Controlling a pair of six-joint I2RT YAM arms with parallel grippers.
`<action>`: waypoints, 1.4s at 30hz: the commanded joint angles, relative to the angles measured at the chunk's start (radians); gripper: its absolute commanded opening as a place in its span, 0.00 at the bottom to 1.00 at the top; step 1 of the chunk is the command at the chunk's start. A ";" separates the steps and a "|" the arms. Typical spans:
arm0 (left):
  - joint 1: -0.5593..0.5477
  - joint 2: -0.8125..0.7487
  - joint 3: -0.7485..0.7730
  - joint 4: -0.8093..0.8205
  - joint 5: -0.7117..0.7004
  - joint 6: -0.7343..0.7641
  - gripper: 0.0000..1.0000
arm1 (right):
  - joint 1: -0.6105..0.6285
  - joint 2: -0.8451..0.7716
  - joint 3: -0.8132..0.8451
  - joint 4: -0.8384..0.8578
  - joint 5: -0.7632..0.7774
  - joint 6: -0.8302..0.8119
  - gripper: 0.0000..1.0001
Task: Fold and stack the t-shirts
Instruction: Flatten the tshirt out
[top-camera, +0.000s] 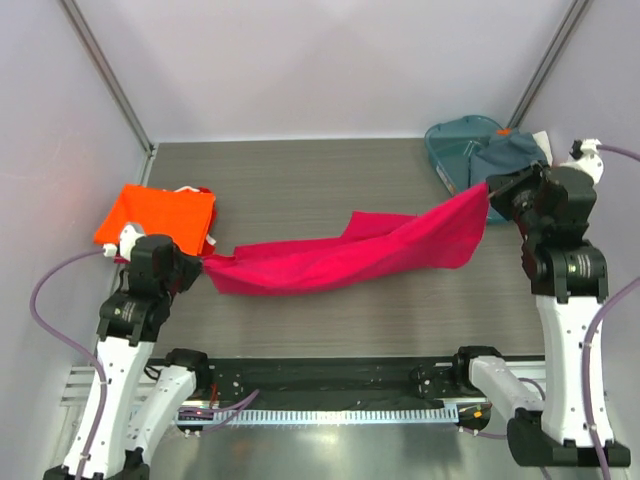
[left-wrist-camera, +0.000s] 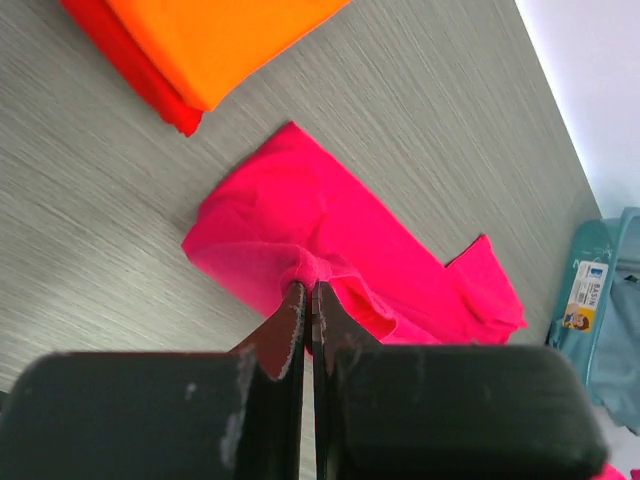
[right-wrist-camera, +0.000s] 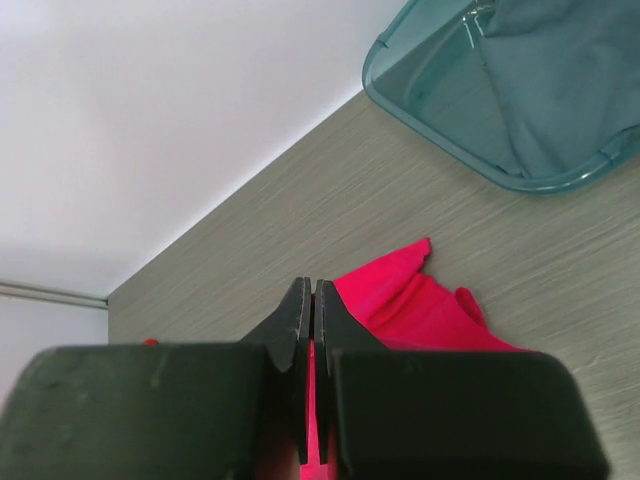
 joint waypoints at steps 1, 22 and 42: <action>0.005 0.081 0.110 0.128 -0.035 -0.009 0.01 | -0.004 0.104 0.138 0.072 -0.022 0.029 0.01; 0.192 0.674 0.686 0.436 0.178 0.045 0.00 | -0.179 0.699 0.637 0.481 -0.637 0.337 0.01; 0.137 -0.246 -0.428 0.287 0.293 0.033 1.00 | -0.346 -0.132 -0.788 0.346 -0.521 0.076 0.10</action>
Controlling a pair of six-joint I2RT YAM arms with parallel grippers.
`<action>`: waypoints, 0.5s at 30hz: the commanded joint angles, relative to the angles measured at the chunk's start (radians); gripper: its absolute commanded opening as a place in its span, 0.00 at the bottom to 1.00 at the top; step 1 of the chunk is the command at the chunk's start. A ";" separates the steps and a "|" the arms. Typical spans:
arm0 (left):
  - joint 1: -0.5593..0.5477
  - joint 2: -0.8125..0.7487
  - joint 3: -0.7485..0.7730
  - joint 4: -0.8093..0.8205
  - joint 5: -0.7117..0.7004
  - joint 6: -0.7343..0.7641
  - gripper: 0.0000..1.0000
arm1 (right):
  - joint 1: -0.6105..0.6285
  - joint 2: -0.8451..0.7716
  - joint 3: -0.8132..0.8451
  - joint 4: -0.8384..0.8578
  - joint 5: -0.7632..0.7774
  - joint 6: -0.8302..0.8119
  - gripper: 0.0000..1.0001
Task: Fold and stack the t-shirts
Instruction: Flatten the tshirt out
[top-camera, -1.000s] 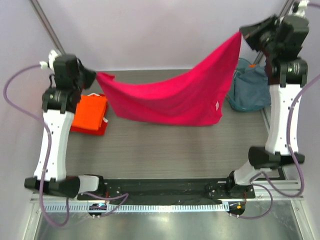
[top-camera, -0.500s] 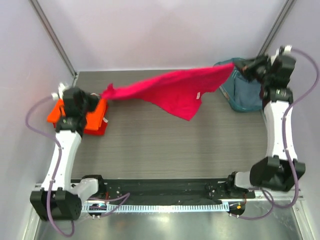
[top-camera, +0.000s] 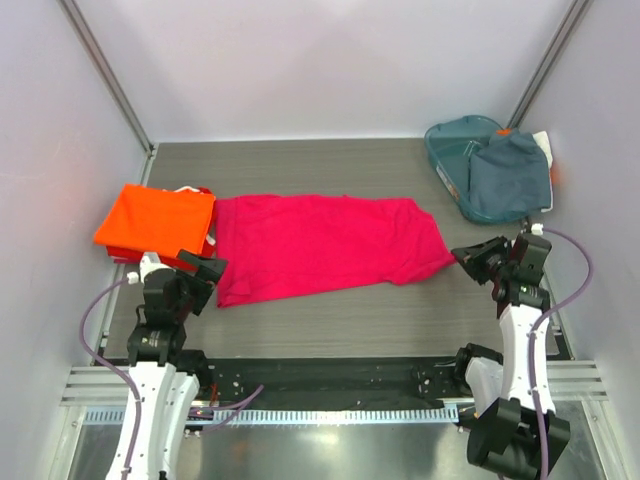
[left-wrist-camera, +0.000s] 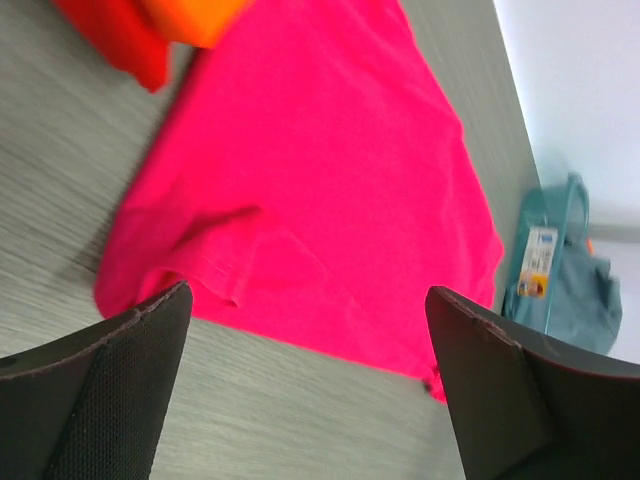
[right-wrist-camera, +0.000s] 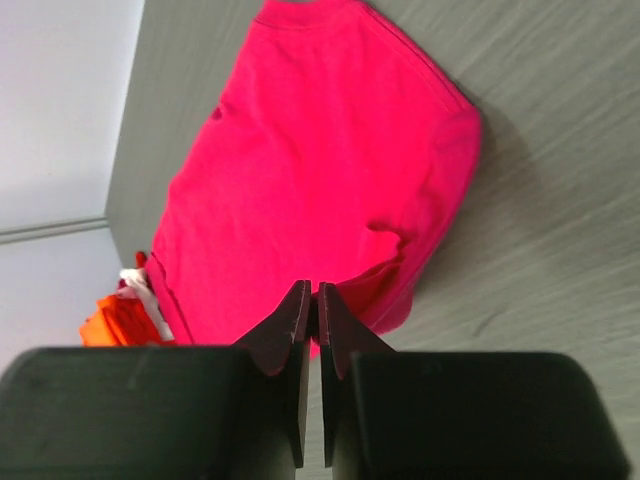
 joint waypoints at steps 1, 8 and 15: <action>-0.053 -0.013 0.073 -0.078 -0.008 0.076 1.00 | -0.004 -0.078 -0.020 -0.017 0.041 -0.081 0.11; -0.124 0.283 0.188 -0.150 -0.026 0.150 0.92 | -0.004 -0.066 -0.008 -0.057 0.030 -0.142 0.11; -0.371 0.510 0.297 -0.193 -0.251 0.211 0.70 | -0.004 -0.032 0.006 -0.055 0.018 -0.164 0.11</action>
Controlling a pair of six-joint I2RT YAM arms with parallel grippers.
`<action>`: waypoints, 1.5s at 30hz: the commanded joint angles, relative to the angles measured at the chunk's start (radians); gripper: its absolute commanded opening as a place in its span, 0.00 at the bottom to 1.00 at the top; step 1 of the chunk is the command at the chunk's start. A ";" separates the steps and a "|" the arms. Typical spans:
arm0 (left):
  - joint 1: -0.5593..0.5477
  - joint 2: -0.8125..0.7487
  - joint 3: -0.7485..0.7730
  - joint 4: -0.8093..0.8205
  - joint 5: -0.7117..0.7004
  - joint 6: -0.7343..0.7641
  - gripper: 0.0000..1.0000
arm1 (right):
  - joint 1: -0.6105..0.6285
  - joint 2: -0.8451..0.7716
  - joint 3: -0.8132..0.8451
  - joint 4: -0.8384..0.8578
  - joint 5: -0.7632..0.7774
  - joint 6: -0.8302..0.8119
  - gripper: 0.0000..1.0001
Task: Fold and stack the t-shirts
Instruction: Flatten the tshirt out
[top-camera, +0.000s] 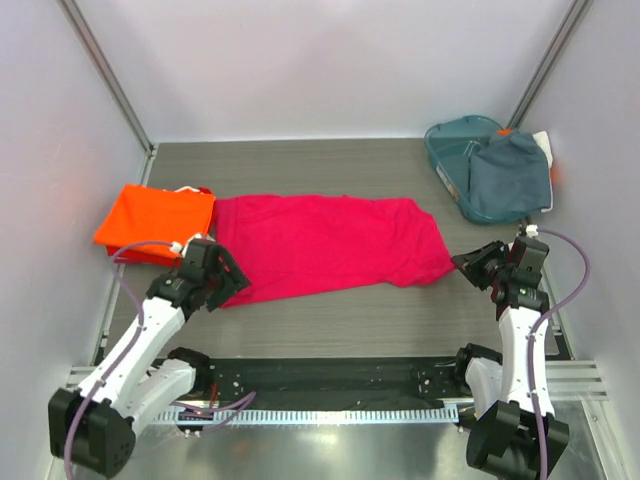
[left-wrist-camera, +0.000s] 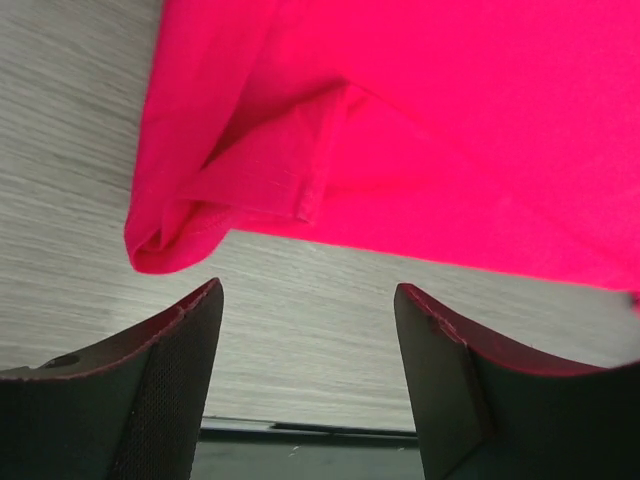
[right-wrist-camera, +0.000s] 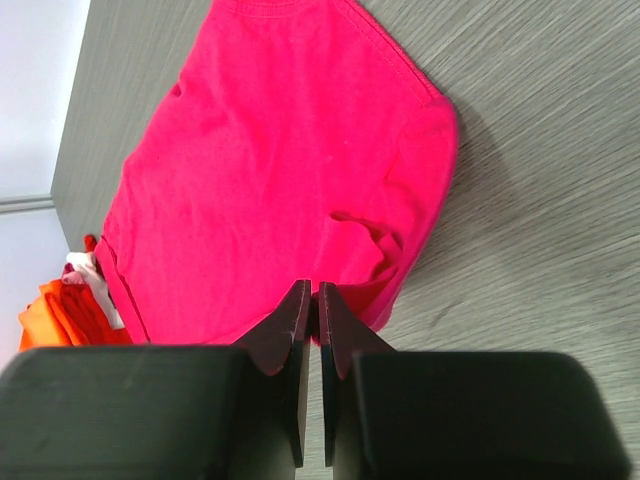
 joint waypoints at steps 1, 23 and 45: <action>-0.103 0.089 0.121 -0.044 -0.168 0.067 0.70 | -0.004 0.012 0.040 0.009 -0.012 -0.036 0.11; -0.288 0.596 0.285 -0.031 -0.375 0.190 0.36 | -0.004 0.037 0.048 0.018 -0.052 -0.041 0.11; -0.305 0.686 0.322 -0.017 -0.371 0.216 0.40 | -0.004 0.038 0.043 0.019 -0.057 -0.040 0.11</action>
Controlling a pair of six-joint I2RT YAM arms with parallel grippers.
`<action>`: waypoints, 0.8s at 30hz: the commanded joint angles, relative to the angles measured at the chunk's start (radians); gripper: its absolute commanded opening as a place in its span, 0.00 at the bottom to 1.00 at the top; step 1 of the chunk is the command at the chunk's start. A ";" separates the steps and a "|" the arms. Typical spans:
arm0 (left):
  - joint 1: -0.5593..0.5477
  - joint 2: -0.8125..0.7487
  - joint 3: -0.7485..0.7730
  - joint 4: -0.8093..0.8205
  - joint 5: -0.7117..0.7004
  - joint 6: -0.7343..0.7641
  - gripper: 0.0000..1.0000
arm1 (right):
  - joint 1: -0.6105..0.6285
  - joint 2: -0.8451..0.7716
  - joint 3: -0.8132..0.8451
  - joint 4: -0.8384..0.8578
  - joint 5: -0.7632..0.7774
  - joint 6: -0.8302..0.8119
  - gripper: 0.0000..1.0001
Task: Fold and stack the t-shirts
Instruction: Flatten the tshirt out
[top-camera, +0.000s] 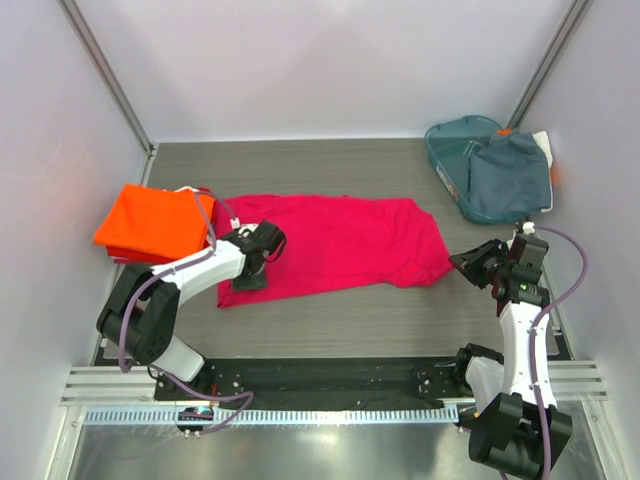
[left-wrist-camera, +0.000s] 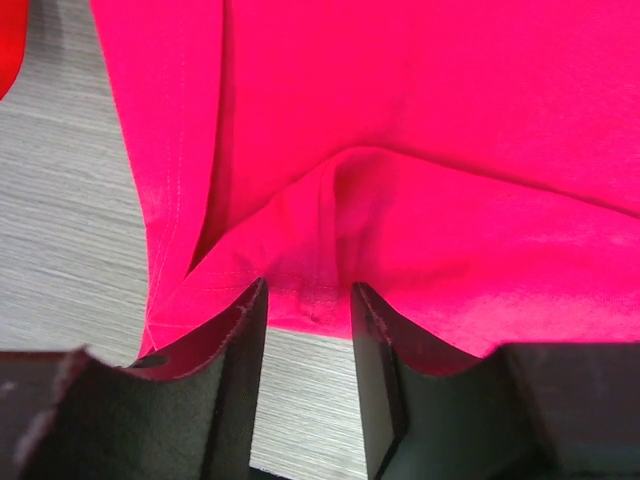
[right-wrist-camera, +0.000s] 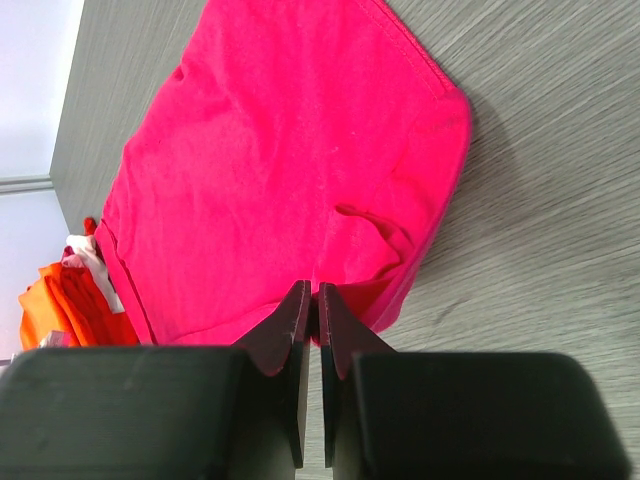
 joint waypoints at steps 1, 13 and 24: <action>-0.014 0.013 0.045 0.022 -0.017 0.015 0.39 | -0.004 -0.006 0.030 0.019 -0.017 -0.014 0.12; -0.017 0.052 0.031 0.003 -0.062 -0.025 0.22 | -0.004 0.001 0.041 0.017 -0.018 -0.014 0.11; -0.014 -0.108 0.054 -0.110 -0.127 -0.065 0.00 | -0.004 0.020 0.058 0.017 -0.009 -0.031 0.10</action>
